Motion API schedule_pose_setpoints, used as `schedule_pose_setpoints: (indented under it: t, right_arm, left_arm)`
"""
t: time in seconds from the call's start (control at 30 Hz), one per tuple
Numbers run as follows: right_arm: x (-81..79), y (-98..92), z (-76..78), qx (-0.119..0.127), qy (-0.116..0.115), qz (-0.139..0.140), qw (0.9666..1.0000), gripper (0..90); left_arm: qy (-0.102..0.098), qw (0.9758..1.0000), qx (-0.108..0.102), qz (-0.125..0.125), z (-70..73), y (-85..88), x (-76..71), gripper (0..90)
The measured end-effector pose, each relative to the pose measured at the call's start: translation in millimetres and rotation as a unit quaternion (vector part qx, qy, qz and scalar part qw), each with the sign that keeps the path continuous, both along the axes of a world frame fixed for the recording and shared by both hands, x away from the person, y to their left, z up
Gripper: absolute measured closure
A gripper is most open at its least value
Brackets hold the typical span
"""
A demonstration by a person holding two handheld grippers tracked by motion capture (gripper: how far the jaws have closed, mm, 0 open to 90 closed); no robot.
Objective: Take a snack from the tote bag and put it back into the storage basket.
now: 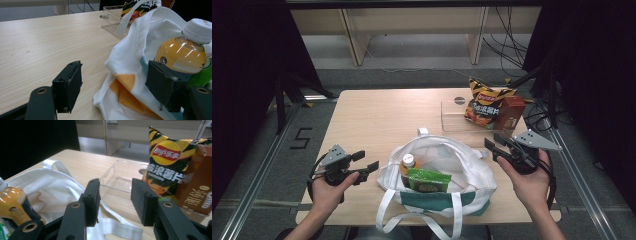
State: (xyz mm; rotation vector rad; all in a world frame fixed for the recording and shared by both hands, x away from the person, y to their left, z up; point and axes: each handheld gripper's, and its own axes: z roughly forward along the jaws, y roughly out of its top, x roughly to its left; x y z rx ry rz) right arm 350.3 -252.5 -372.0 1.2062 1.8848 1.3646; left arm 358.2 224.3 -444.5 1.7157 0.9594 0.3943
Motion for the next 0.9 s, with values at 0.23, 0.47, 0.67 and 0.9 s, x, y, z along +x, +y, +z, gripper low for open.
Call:
schedule_pose_setpoints:
  t: [0.23, 0.47, 0.67, 0.9]
  right_arm:
    - [-2.0, 7.3, -5.7, -0.004, -0.004, 0.018, 0.9998, 57.6]
    - [-4.8, 11.0, -12.4, -0.004, 0.004, 0.031, 0.9995, 56.4]
    - [-9.6, 18.3, -10.8, 0.012, 0.018, 0.042, 0.9989, 55.9]
    - [-8.4, 21.4, -11.5, -0.002, 0.008, 0.055, 0.9985, 55.5]
  left_arm:
    - [-0.003, 1.0, 0.007, -0.005, -0.3, -0.2, 0.9, 28.4]
    - [-0.005, 1.0, 0.005, -0.007, -1.8, 1.0, 1.7, 28.4]
    - [0.0, 1.0, 0.007, -0.003, -3.3, 2.7, 0.0, 28.5]
    - [-0.003, 1.0, 0.006, -0.003, -2.3, 2.5, -1.8, 28.5]
